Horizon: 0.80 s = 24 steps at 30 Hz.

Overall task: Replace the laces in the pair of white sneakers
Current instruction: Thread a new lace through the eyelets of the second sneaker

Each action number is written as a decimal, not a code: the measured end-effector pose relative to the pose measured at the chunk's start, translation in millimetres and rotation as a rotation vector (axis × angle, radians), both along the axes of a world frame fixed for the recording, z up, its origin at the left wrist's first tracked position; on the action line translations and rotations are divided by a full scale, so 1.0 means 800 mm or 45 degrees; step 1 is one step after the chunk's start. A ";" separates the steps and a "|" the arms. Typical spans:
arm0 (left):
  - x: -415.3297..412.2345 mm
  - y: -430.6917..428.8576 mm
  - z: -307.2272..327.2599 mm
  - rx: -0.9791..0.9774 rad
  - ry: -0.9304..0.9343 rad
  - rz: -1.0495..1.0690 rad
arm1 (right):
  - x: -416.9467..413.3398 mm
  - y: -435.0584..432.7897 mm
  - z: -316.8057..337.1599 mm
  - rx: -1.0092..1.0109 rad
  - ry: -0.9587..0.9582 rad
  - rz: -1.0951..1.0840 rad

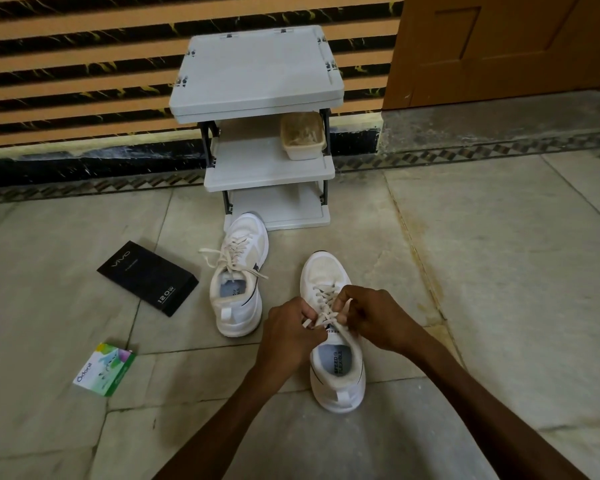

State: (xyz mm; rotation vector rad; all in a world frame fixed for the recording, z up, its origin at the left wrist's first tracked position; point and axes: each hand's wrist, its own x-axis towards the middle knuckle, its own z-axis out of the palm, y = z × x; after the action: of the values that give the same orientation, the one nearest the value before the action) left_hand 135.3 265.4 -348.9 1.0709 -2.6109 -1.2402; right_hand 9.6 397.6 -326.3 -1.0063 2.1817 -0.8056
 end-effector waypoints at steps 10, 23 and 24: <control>-0.004 0.002 0.002 -0.022 0.012 -0.005 | 0.004 -0.014 0.005 0.050 0.027 -0.057; 0.003 -0.021 0.018 0.288 0.158 -0.143 | 0.054 -0.002 0.007 0.345 0.336 -0.345; 0.001 -0.022 0.019 0.272 0.152 -0.147 | 0.057 -0.005 0.005 0.344 0.374 -0.353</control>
State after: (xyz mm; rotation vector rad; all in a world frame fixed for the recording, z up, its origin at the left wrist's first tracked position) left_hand 136.1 248.0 -333.9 0.8519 -2.5268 -1.5859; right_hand 55.1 393.9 -322.6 -0.7322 2.6378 -0.4824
